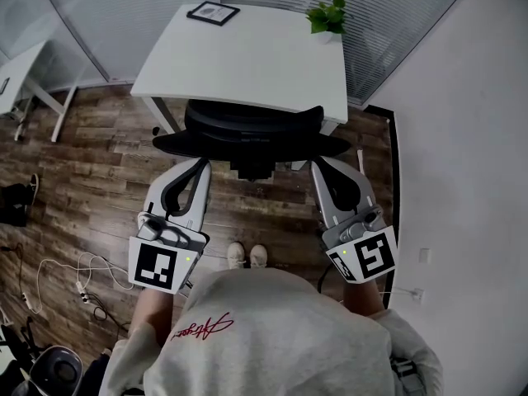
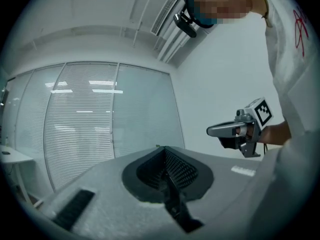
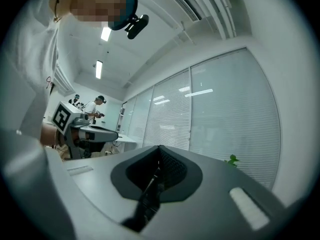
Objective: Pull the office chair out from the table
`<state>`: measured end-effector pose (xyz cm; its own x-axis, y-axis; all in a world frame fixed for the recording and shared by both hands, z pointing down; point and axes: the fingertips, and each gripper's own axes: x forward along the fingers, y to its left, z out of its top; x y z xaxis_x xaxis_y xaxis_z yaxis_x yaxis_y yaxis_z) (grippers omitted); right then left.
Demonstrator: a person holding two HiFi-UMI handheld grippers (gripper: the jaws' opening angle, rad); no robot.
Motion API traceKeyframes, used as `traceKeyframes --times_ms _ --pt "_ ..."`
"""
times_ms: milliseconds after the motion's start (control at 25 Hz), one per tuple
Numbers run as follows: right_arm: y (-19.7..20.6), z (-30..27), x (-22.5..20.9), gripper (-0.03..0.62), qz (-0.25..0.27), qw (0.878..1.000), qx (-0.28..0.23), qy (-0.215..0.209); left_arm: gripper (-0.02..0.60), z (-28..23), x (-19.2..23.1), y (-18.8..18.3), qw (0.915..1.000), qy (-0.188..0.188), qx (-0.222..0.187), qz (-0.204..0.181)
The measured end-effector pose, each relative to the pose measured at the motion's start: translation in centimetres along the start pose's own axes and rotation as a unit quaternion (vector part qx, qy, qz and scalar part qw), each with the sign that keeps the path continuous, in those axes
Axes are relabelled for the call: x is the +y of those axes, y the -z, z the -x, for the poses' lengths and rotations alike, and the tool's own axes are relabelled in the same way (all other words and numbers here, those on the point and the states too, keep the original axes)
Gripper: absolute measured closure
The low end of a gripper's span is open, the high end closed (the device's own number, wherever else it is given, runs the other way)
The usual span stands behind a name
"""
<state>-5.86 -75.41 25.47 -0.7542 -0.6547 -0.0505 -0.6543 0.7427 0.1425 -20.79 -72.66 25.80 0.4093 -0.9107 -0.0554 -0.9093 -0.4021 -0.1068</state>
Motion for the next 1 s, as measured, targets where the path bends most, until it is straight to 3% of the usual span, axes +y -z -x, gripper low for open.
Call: traceKeyframes --times_ms 160,360,480,560,760,1000 --pt "0.8 -0.2 0.6 0.588 0.018 0.999 0.008 -0.026 0.566 -0.5 -0.5 1.5 0.9985 0.03 0.039 -0.024" --pt "2.4 -1.3 2.0 0.501 0.049 0.996 0.032 -0.072 0.508 -0.6 -0.9 3.3 0.9918 0.073 0.077 -0.07" --pt "5.0 -1.5 3.4 0.418 0.121 0.981 0.093 -0.123 0.455 -0.5 -1.6 5.2 0.9785 0.109 0.126 -0.121" --pt "6.8 -1.5 3.9 0.393 0.158 0.968 0.138 -0.141 0.44 -0.5 -1.8 6.0 0.9738 0.118 0.139 -0.135" --pt "9.1 -2.3 4.0 0.369 0.195 0.954 0.171 -0.152 0.414 -0.7 -1.6 7.9 0.9676 0.126 0.163 -0.147" --pt "12.9 -3.3 3.3 0.332 0.222 0.935 0.22 -0.167 0.373 -1.3 -0.6 12.3 0.9522 0.138 0.213 -0.171"
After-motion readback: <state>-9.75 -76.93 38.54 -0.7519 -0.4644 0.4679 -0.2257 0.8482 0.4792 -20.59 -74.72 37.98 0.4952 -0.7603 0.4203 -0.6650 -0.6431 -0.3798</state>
